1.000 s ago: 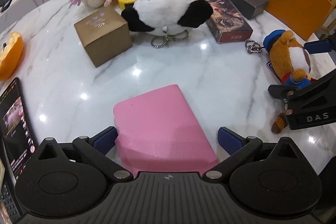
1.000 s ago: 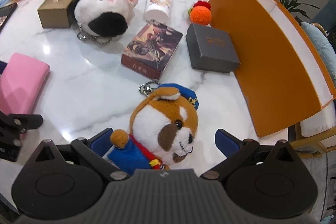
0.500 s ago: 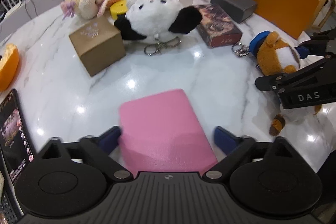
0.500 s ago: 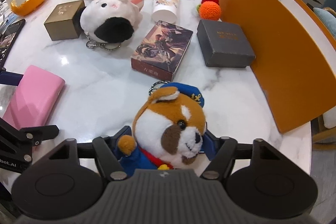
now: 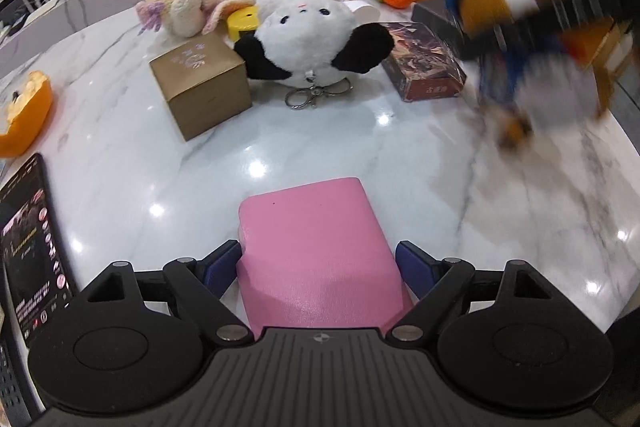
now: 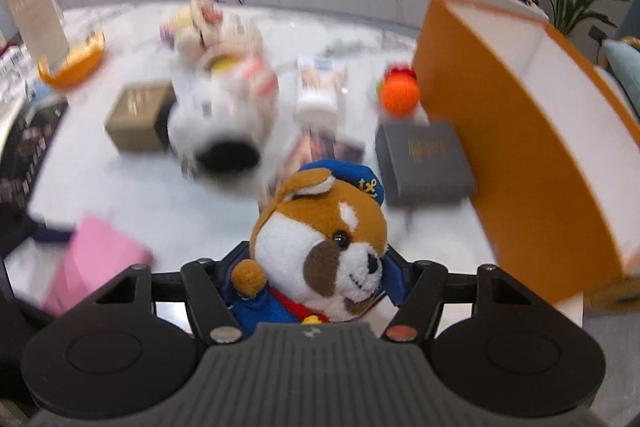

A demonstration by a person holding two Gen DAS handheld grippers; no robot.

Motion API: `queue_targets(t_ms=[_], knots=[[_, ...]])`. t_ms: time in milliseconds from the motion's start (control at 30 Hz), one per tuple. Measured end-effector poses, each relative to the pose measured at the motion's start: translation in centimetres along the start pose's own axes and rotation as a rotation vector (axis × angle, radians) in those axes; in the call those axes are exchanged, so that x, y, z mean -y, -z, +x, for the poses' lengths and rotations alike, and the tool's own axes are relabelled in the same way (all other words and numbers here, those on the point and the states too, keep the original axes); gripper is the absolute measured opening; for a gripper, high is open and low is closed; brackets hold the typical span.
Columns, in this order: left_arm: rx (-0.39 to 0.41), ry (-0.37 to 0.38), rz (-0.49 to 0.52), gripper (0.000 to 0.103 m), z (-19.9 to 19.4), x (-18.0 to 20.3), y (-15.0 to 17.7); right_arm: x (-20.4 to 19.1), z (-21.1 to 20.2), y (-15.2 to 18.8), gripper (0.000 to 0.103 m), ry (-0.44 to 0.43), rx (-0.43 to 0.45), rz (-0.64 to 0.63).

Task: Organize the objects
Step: 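Lift and carry pink wallet and plush dog over the orange box with both tools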

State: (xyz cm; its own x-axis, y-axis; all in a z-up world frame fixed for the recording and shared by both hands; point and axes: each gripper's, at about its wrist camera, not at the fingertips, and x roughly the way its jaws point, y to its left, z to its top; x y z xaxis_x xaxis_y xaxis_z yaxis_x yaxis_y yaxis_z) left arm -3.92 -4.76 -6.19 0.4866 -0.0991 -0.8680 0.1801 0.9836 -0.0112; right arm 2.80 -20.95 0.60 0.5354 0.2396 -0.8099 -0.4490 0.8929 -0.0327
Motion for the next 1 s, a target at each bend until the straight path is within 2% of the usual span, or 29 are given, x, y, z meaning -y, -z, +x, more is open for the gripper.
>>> queue_targets(t_ms=[133, 300, 533, 800, 1000], knots=[[-0.024, -0.026, -0.038, 0.098, -0.1, 0.3, 0.1, 0.3, -0.2, -2.6, 0.067, -0.062, 0.035, 0.013], [-0.056, -0.032, -0.093, 0.097, -0.4, 0.2, -0.2, 0.6, -0.7, -2.9, 0.067, -0.12, 0.037, 0.02], [-0.055, -0.038, -0.086, 0.097, -0.8, 1.1, -1.3, 3.3, -1.1, -2.9, 0.067, -0.128, 0.058, 0.097], [0.028, -0.01, -0.042, 0.097, -3.1, 2.8, -5.5, 7.3, -3.0, -4.1, 0.067, -0.111, 0.143, 0.187], [0.115, 0.048, 0.0, 0.097, -4.4, 4.8, -9.7, 10.0, -5.2, -4.3, 0.067, -0.091, 0.235, 0.232]])
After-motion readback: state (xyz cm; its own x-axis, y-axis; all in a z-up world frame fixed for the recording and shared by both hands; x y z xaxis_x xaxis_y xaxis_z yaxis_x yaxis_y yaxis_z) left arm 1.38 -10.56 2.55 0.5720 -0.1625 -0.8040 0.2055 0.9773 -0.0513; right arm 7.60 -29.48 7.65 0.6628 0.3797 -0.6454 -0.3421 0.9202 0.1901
